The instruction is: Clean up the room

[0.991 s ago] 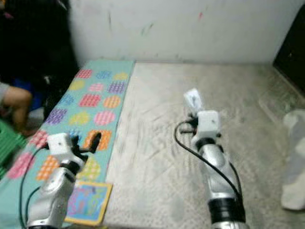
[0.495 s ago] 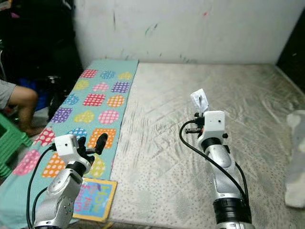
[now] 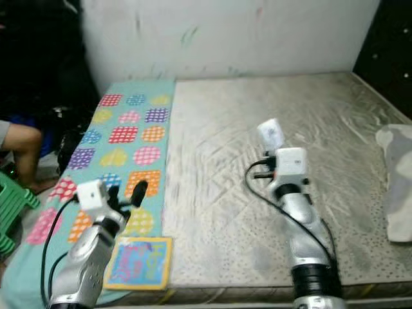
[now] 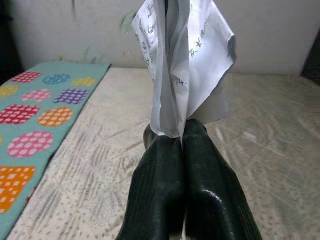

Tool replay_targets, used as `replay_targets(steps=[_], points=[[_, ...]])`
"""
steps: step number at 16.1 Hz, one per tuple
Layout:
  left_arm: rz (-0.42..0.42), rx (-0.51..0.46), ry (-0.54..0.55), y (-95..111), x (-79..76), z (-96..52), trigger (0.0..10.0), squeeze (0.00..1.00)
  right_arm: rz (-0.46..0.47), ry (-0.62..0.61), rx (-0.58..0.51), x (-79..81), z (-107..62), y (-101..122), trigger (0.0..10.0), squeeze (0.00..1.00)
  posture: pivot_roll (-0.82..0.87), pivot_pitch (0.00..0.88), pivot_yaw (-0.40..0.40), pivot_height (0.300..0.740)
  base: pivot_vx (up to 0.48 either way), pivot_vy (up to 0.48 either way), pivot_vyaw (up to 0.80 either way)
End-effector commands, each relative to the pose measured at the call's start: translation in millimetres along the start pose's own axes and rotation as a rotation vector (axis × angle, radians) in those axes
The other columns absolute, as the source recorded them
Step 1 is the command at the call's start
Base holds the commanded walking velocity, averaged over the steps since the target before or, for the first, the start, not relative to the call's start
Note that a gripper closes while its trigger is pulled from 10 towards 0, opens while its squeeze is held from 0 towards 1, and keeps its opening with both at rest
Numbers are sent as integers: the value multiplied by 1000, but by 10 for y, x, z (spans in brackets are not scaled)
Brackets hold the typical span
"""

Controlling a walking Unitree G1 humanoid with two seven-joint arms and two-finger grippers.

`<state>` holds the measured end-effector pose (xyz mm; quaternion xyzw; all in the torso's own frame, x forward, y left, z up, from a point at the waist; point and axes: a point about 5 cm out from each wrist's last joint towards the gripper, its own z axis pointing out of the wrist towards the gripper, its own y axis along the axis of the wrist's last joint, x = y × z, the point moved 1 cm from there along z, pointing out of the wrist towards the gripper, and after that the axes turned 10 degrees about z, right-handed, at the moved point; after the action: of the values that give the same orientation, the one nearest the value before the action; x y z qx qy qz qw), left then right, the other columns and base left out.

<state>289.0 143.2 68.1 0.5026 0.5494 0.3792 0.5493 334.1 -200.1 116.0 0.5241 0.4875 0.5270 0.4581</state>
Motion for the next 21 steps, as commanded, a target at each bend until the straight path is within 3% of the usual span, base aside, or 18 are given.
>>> replay_targets(steps=[1, 13, 21], points=[[12, 8, 32, -5, 98, -29, 10000, 0, 3, 41, -9, 125, 31, 24, 10000, 0, -122, 0, 49, 740, 0, 480, 0], [22, 12, 44, -6, 117, -29, 10000, 0, 8, 65, 1, 179, 22, -15, 10000, 0, -121, 0, 52, 740, 0, 480, 0], [34, 2, 41, 3, 115, -19, 10000, 0, -7, 90, -6, 246, 24, -13, 10000, 0, -121, 0, 55, 740, 0, 0, 0]])
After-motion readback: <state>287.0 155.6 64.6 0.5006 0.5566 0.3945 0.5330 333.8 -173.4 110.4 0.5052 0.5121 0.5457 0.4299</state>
